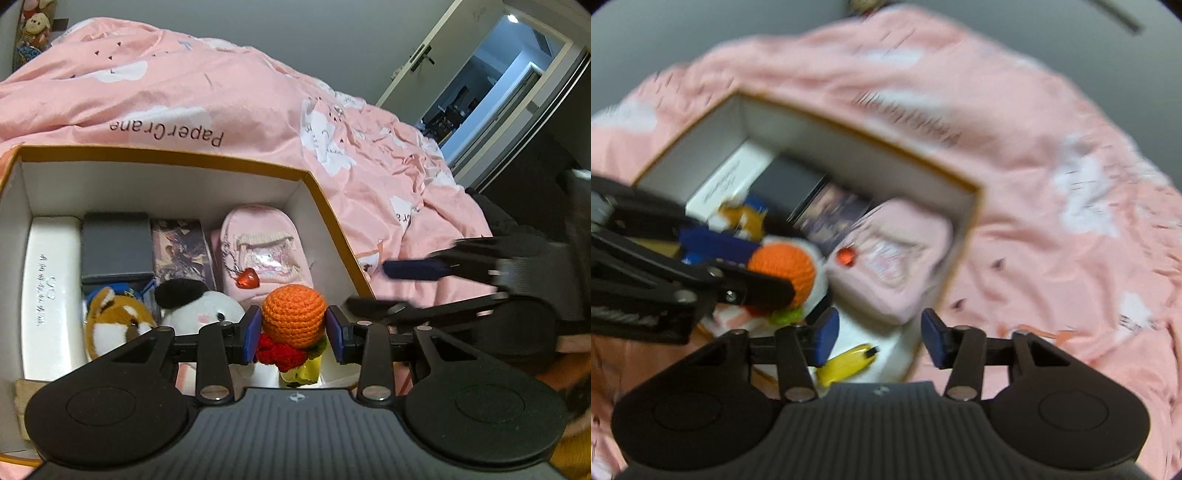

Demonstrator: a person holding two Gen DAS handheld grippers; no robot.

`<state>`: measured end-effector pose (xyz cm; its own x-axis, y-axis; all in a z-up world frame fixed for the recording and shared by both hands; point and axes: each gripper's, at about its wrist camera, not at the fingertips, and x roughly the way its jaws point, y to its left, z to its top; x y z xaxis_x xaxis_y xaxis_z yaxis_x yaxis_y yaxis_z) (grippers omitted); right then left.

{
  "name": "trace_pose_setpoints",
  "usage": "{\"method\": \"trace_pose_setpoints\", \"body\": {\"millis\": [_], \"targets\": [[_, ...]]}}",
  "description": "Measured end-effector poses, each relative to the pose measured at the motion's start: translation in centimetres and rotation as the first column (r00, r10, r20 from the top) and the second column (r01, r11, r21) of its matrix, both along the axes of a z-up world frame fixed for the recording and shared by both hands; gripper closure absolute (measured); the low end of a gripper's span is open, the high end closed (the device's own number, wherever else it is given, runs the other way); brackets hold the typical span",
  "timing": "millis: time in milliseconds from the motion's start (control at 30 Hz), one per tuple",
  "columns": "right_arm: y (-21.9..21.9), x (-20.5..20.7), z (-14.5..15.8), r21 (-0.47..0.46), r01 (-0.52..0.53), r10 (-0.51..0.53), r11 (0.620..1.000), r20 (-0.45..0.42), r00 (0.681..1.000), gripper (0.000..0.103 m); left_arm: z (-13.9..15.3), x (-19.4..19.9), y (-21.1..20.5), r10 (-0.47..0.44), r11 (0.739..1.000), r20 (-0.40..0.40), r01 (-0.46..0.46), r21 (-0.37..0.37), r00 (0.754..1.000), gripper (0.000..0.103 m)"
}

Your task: Organize objects

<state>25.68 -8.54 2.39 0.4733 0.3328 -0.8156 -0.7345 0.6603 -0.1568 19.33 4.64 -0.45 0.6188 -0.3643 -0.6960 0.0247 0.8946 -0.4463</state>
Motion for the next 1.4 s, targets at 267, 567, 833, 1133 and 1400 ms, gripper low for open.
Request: {"method": "trace_pose_setpoints", "body": {"millis": [267, 567, 833, 1133, 1400], "targets": [[-4.0, -1.6, -1.0, 0.208, 0.199, -0.202, 0.958, -0.007, 0.979, 0.053, -1.6, 2.1, -3.1, 0.001, 0.992, -0.072, 0.008, 0.125, 0.997, 0.060], [-4.4, -2.3, -3.2, 0.236, 0.259, -0.264, 0.937, -0.011, 0.964, 0.050, -2.5, 2.5, -4.1, 0.029, 0.982, -0.078, -0.014, 0.188, 0.997, 0.055], [-4.8, -2.9, -2.9, 0.253, 0.275, -0.280, 0.928, -0.015, 0.960, 0.043, -0.8, 1.2, -4.2, 0.023, 0.980, 0.010, -0.024, 0.197, 1.000, 0.048], [-5.4, -5.6, -1.4, 0.302, 0.273, -0.285, 0.913, -0.004, 0.959, 0.034, 3.2, -4.1, -4.6, 0.043, 0.945, 0.195, -0.103, 0.310, 0.980, 0.048], [-5.4, -9.8, 0.5, 0.397, 0.204, -0.235, 0.895, 0.032, 0.971, 0.028, 5.1, -8.9, -4.7, 0.046, 0.868, 0.281, -0.178, 0.464, 0.958, 0.043]]}}
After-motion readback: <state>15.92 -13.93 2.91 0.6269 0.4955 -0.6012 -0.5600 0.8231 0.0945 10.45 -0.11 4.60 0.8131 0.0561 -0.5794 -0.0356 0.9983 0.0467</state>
